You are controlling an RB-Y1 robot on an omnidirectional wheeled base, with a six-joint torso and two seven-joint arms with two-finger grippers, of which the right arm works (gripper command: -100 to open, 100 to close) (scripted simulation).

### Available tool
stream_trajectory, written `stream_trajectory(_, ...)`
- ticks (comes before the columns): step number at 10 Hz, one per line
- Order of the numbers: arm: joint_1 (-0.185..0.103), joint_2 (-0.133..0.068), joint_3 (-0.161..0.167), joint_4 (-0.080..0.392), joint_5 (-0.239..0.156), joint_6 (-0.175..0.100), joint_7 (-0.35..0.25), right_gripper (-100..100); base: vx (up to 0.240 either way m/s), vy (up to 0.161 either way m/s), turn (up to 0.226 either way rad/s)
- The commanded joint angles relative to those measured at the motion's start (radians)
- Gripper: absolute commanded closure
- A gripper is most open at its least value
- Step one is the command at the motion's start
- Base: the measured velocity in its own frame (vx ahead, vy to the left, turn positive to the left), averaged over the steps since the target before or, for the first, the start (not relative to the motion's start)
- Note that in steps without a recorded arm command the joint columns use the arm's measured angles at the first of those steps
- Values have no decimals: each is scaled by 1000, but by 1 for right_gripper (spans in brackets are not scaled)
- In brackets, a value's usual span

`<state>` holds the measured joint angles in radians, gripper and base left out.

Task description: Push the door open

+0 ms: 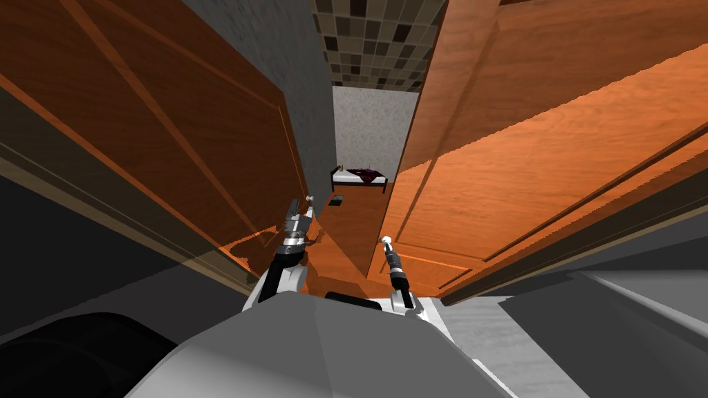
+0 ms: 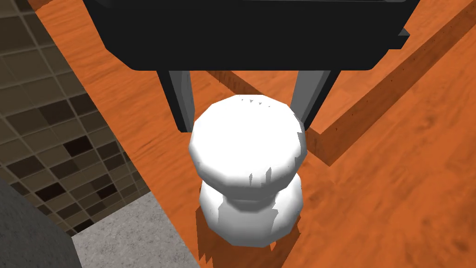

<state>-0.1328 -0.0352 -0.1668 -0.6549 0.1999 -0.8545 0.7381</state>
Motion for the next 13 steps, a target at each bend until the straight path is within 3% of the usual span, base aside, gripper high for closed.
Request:
stream_trajectory(1,-10,-17,-9,20,-28,-14,-40,100,21,-2,20)
stream_trajectory(4,-17,-23,-3,29,-73,-21,-120,100,44,-9,9)
stream_trajectory(5,-5,-34,-8,23,-50,-25,-68,-100,5,48,-25)
stream_trajectory(13,57,-114,-36,13,16,-57,106,-100,-25,90,-48)
